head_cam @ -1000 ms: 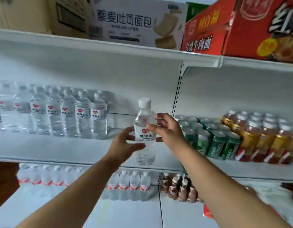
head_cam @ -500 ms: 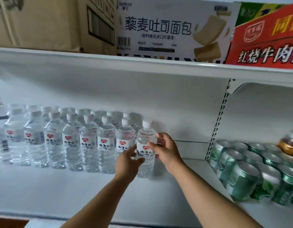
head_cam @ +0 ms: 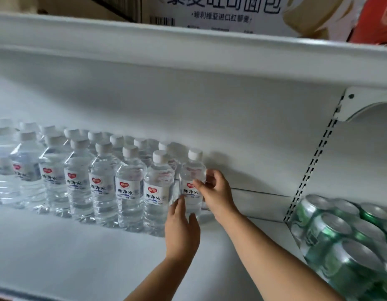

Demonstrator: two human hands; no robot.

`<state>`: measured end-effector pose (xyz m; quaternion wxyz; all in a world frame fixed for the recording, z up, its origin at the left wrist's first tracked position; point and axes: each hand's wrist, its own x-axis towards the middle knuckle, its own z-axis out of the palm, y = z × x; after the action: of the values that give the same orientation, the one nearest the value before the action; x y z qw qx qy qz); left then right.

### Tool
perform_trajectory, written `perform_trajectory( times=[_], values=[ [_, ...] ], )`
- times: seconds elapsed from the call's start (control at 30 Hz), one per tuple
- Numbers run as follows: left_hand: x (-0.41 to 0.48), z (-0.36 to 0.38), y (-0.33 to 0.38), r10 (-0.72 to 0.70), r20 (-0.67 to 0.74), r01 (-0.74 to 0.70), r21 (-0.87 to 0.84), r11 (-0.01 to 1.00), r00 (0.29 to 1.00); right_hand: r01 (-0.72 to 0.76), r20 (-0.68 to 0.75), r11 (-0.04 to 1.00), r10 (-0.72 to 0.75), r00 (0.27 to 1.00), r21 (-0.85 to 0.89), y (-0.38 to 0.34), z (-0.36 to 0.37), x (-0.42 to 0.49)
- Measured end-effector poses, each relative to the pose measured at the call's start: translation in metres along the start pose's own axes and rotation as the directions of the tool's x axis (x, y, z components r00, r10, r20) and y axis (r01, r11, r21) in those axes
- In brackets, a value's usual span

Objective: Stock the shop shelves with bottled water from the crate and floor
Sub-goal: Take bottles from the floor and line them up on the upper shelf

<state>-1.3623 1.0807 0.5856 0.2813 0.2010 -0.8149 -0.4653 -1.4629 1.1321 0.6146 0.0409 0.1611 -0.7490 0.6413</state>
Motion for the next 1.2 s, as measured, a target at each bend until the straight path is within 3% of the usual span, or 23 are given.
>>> perform_trajectory(
  times=[0.23, 0.37, 0.63, 0.73, 0.83, 1.03, 1.2],
  values=[
    [0.016, 0.013, 0.003, -0.136, 0.047, 0.138, -0.034, 0.990, 0.990, -0.016, 0.054, 1.000, 0.016, 0.998, -0.010, 0.004, 0.009, 0.021],
    [0.019, 0.014, -0.002, -0.099, 0.062, 0.096, 0.040, 0.995, 0.993, 0.017, 0.049, 1.000, -0.016, 0.999, -0.004, 0.007, 0.013, 0.025],
    [0.010, 0.010, -0.006, -0.042, 0.086, 0.039, 0.035, 0.999, 0.995, -0.092, 0.118, 0.995, 0.095, 0.988, -0.036, -0.002, 0.005, 0.016],
    [-0.003, 0.010, -0.006, 0.022, 0.111, -0.018, -0.035, 0.999, 0.994, -0.105, 0.023, 0.994, 0.105, 0.994, -0.014, -0.009, -0.017, -0.003],
    [-0.020, 0.023, 0.004, 0.106, 0.227, -0.078, -0.128, 0.989, 0.968, -0.098, -0.100, 0.993, 0.104, 0.990, 0.065, -0.018, -0.058, -0.036],
    [-0.095, 0.069, 0.062, 0.275, 0.395, -0.098, -0.414, 0.905, 0.876, -0.086, -0.400, 0.989, 0.127, 0.908, 0.118, -0.034, -0.172, -0.138],
    [-0.204, 0.098, 0.118, 0.505, 0.508, -0.174, -0.565, 0.807, 0.698, -0.091, -0.628, 0.994, 0.113, 0.770, 0.066, -0.042, -0.263, -0.244]
  ],
)
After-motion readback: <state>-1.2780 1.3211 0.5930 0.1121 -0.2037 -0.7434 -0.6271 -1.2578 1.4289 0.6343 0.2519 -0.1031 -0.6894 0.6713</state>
